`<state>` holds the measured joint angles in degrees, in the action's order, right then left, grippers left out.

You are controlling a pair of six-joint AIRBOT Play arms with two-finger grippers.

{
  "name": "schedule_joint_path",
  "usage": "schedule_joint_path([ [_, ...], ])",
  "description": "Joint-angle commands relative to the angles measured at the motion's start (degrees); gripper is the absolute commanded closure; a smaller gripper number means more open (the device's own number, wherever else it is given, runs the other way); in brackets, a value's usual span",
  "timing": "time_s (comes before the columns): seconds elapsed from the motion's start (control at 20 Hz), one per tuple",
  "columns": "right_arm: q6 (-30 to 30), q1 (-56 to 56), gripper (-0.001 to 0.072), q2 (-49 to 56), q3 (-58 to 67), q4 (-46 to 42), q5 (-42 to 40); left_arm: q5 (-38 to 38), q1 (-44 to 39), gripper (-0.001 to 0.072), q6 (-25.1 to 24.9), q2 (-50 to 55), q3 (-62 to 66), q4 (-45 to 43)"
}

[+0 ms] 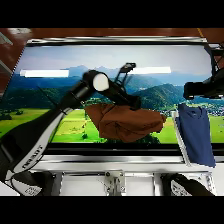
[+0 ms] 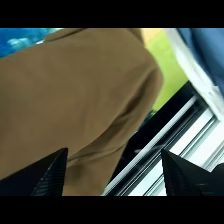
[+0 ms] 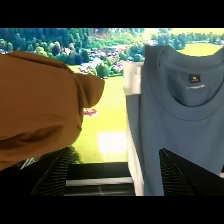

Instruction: Fold the shirts.

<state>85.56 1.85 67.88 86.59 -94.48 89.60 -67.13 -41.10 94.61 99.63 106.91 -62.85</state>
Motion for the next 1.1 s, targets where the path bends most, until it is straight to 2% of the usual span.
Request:
schedule_joint_path([
  [0.0,-1.3,5.6,0.0032,5.2,0.1,6.6,-0.8,-16.0,10.7,0.0049,-2.4,-4.0,0.0,-4.6],
  [0.1,-1.5,13.0,0.0032,7.1,-0.1,13.3,-0.4,-20.7,16.1,0.0049,-2.6,-7.0,-1.9,-6.9],
  [0.25,-3.4,23.9,0.0032,7.2,-5.9,24.5,-0.4,-19.1,19.8,0.0048,-3.1,-13.6,-15.7,-5.7],
  [0.35,-4.7,28.0,0.0031,7.3,-12.4,27.5,-1.1,-11.4,20.0,0.0047,-2.8,-18.6,-30.2,-3.8],
  [0.45,-6.3,29.2,0.0032,7.3,-19.0,28.6,-3.0,-2.0,20.0,0.0047,-3.2,-22.8,-43.6,4.0],
  [0.6,-9.4,29.0,0.0032,7.3,-25.8,29.7,-6.0,8.5,19.1,0.0045,-4.2,-23.9,-55.6,10.5],
  [1.05,-11.4,29.0,0.0032,7.3,-28.7,29.7,-9.2,25.0,10.7,0.005,-5.2,-16.2,-59.1,18.2],
])
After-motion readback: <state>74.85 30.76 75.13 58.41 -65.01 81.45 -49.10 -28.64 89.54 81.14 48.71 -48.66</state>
